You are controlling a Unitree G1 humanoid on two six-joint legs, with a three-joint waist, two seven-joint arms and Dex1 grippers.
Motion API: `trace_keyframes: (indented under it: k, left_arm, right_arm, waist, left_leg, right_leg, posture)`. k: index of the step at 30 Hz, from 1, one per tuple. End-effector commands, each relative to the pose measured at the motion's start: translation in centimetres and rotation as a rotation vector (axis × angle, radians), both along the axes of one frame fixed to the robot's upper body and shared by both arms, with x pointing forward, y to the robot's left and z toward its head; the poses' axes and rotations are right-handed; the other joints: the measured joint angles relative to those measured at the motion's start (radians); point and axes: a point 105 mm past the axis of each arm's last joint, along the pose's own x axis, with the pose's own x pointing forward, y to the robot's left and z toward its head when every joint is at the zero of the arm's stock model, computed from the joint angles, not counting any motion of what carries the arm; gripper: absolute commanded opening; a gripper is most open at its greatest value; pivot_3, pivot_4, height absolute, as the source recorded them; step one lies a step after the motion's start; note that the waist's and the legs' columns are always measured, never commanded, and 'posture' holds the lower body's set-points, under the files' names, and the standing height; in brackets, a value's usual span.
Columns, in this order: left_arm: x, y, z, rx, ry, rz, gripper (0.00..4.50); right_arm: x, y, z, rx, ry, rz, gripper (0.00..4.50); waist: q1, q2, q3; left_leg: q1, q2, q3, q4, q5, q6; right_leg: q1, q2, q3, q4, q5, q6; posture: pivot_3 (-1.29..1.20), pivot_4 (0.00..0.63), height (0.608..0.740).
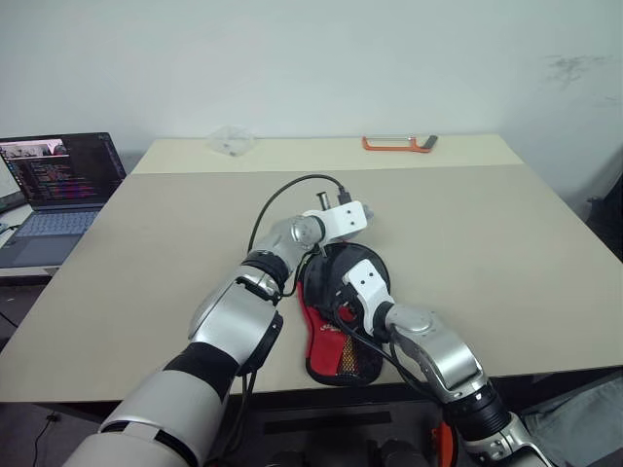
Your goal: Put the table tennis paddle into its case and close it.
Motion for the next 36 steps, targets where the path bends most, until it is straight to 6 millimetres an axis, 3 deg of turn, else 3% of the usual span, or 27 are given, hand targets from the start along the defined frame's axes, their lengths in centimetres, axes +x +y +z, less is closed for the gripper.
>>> trace_keyframes:
  k: [1, 8, 19, 24, 31, 36]
  left_arm:
    - [-0.4, -3.6, 4.2, 0.043, -0.186, -0.129, 0.02]
    - [-1.2, -6.3, 5.8, 0.146, -0.321, -0.215, 0.02]
    - [-1.9, -7.5, 5.6, 0.322, -0.454, -0.311, 0.02]
    - [-3.8, -10.6, 5.2, 0.341, -0.496, -0.450, 0.02]
    - [-7.6, -15.3, 5.6, 0.226, -0.497, -0.640, 0.02]
    - [-8.3, -15.8, 4.9, 0.209, -0.460, -0.678, 0.02]
  right_arm:
    - [-2.6, 0.0, -5.6, -0.095, 0.224, 0.017, 4.50]
    - [-3.0, 0.0, -5.8, -0.086, 0.245, 0.021, 4.50]
    - [-3.0, 0.4, -5.9, -0.068, 0.264, 0.015, 4.50]
    - [-3.1, 0.5, -5.9, -0.053, 0.275, 0.002, 4.50]
    - [-3.1, 0.4, -5.9, -0.055, 0.274, 0.002, 4.50]
    - [-3.2, 0.3, -5.9, -0.057, 0.273, 0.002, 4.50]
  waist:
    - [0.000, 0.000, 0.000]
    - [0.003, 0.000, 0.000]
    - [0.000, 0.000, 0.000]
    - [0.002, 0.000, 0.000]
    - [0.003, 0.000, 0.000]
    - [0.003, 0.000, 0.000]
  left_leg:
    - [0.000, 0.000, 0.000, 0.000, 0.000, 0.000]
    - [0.000, 0.000, 0.000, 0.000, 0.000, 0.000]
    - [0.000, 0.000, 0.000, -0.001, 0.000, 0.000]
    - [0.000, 0.000, 0.000, -0.001, 0.000, 0.000]
    - [0.000, 0.000, 0.000, -0.001, 0.000, 0.000]
    - [0.000, 0.000, 0.000, -0.001, 0.000, 0.000]
  right_leg:
    - [0.000, 0.000, 0.000, 0.000, 0.000, 0.000]
    - [0.000, 0.000, -0.001, 0.000, 0.000, 0.001]
    - [0.000, 0.000, 0.000, 0.000, -0.001, 0.001]
    - [0.000, 0.000, -0.001, 0.000, -0.001, 0.002]
    - [0.001, 0.000, -0.001, -0.001, -0.004, 0.007]
    - [0.001, -0.001, -0.001, -0.001, -0.004, 0.007]
  posture:
    - [0.00, 0.150, 0.740]
    - [0.00, 0.150, 0.740]
    - [0.00, 0.150, 0.740]
    - [0.00, 0.150, 0.740]
    - [0.00, 0.150, 0.740]
    - [0.00, 0.150, 0.740]
